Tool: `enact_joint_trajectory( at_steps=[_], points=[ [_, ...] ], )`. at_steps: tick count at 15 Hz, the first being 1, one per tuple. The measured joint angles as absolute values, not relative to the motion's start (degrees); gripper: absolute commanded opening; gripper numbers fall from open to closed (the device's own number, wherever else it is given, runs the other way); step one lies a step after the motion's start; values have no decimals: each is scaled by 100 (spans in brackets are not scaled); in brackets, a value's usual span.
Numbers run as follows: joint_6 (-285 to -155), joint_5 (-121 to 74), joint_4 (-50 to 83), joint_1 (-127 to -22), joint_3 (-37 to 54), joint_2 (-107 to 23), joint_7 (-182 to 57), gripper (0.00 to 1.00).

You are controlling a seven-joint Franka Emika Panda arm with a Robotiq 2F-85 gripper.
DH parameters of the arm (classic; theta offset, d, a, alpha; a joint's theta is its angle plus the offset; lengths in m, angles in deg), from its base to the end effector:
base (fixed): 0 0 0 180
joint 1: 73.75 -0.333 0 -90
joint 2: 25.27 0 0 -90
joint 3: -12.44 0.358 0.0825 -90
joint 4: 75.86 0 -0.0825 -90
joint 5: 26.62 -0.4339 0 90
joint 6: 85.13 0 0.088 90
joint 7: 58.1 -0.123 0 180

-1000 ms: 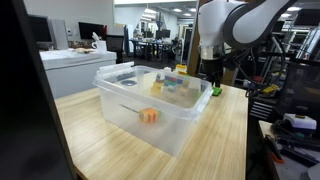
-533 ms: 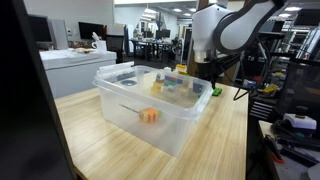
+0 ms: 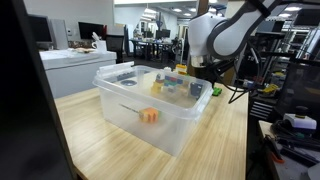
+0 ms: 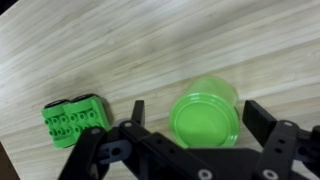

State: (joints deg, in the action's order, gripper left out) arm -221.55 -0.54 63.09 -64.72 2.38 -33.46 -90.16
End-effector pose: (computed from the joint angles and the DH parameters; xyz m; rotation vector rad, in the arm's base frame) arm 0.4717 -0.1751 0.2212 2.7109 -0.7377 -0.2120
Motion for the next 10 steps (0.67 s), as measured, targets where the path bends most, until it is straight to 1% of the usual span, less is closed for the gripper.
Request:
enact_joint_trajectory(
  at_steps=[1, 2, 4, 5, 6, 10],
  points=[
    [-22155, -54, 6309, -6502, 213, -3392, -9047, 100],
    [-22155, -54, 6309, -6520, 200, -3436, -9086, 97],
    [-22155, -62, 6309, -6562, 170, -3496, -9135, 73],
    [-22156, -66, 6307, -6580, 155, -3513, -9140, 68],
    [-22156, -67, 6293, -6585, 147, -3530, -9140, 59],
    [-22160, -69, 6213, -6586, 109, -3543, -9140, 33]
  ],
)
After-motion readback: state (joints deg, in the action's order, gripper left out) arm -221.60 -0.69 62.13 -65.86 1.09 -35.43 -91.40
